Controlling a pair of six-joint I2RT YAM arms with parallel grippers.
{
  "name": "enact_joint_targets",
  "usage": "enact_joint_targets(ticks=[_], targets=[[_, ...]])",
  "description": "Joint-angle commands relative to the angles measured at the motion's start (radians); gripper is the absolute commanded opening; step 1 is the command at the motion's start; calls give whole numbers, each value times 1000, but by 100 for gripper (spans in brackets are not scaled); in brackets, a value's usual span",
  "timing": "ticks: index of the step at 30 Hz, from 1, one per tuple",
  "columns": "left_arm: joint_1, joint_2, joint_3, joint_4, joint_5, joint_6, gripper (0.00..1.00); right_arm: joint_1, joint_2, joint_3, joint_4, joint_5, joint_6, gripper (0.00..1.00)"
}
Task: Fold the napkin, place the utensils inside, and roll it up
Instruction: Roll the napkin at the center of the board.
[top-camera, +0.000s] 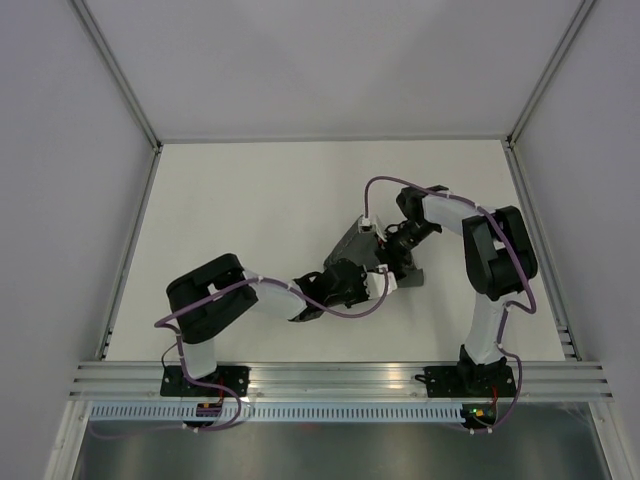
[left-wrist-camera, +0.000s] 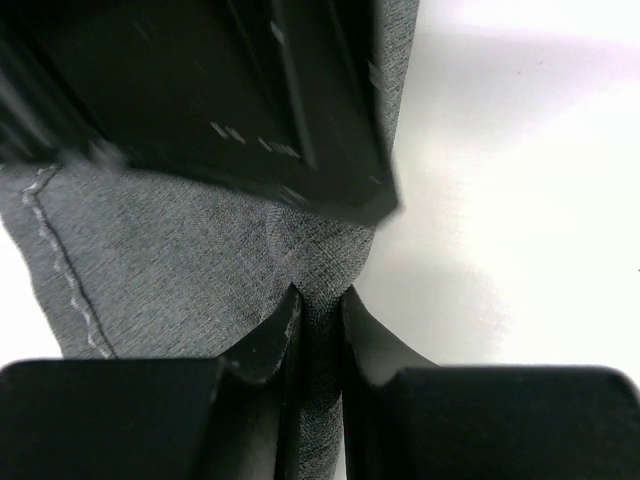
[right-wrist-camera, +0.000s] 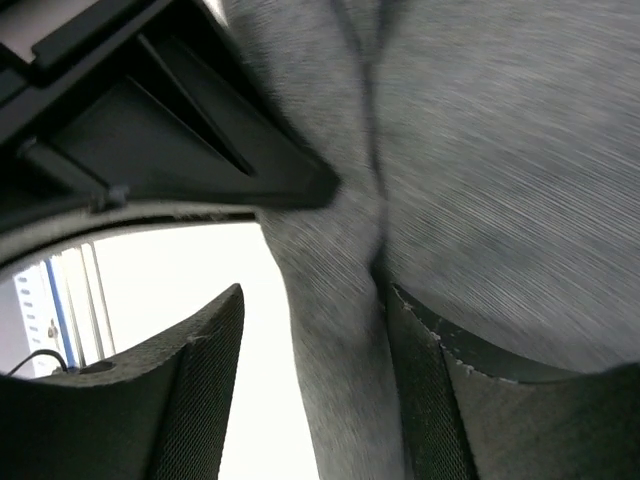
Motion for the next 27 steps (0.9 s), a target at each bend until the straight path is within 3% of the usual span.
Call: enact_joint_targets(ticks=[1, 9, 19, 24, 27], targets=[[13, 33, -21, -174, 199, -152, 2, -45, -86, 57, 15, -11, 41, 65], [76, 48, -12, -180, 343, -262, 2, -157, -247, 21, 119, -89, 107, 67], [175, 120, 42, -248, 602, -360, 2, -164, -745, -506, 557, 21, 148, 69], [197, 192, 123, -356, 673, -377, 2, -23, -893, -727, 764, 236, 170, 71], [208, 206, 134, -350, 701, -400, 2, 76, -891, -790, 847, 329, 181, 71]])
